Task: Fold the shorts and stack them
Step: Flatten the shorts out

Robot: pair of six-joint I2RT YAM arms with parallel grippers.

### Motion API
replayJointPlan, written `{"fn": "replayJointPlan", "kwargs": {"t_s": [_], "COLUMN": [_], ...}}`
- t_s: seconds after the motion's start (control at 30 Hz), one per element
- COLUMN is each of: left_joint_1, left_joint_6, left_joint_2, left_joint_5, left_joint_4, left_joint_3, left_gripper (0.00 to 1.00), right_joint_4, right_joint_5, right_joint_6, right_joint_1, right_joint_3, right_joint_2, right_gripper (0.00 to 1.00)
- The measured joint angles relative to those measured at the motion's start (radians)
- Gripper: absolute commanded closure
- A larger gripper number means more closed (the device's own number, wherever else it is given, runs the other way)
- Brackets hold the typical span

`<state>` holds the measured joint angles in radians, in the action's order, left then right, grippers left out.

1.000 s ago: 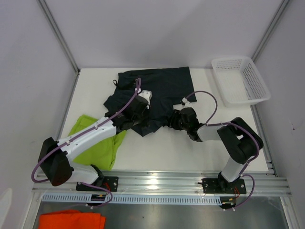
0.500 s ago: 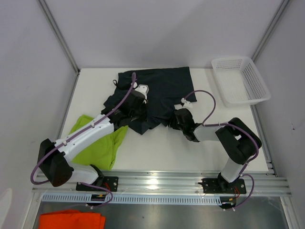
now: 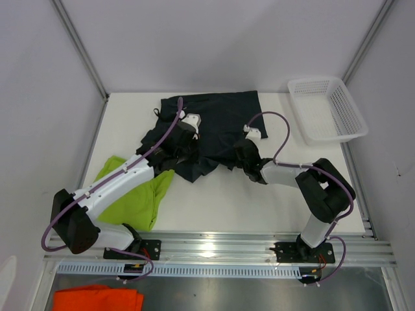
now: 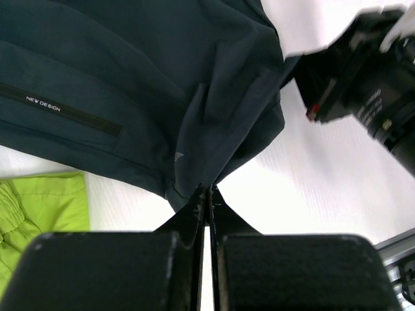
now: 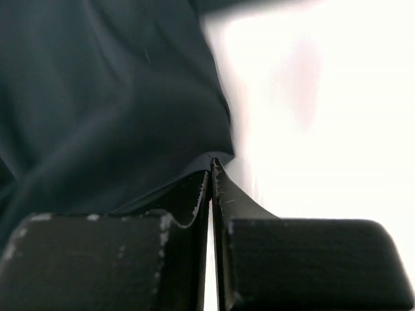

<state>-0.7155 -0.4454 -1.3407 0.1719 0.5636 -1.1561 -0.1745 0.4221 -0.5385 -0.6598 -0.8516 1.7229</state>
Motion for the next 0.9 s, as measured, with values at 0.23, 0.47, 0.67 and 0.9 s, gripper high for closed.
{"fn": "replayJointPlan", "kwargs": {"t_s": [0.23,0.47,0.67,0.9], "left_joint_1": [0.001,-0.003,-0.027,-0.059], "left_joint_6": [0.000,0.000,-0.004,-0.010], "left_joint_2": [0.000,0.021,0.030,0.030], "left_joint_5": [-0.047,-0.084,-0.098,-0.104], "left_joint_4": [-0.027,-0.068,-0.086,-0.106], "left_joint_3": [0.006,0.069,0.100,0.109], "left_gripper": [1.00,1.00,1.00,1.00], "right_joint_4": [0.065,0.093,0.109,0.137], "right_joint_5": [0.112,0.128,0.090,0.028], "right_joint_6": [0.224,0.375,0.379,0.348], "right_joint_1": [0.008,0.049,0.119,0.151], "right_joint_3": [-0.173,-0.196,-0.178,-0.148], "right_joint_2": [0.024,0.052,0.053,0.053], "right_gripper": [0.92,0.73,0.54,0.52]}}
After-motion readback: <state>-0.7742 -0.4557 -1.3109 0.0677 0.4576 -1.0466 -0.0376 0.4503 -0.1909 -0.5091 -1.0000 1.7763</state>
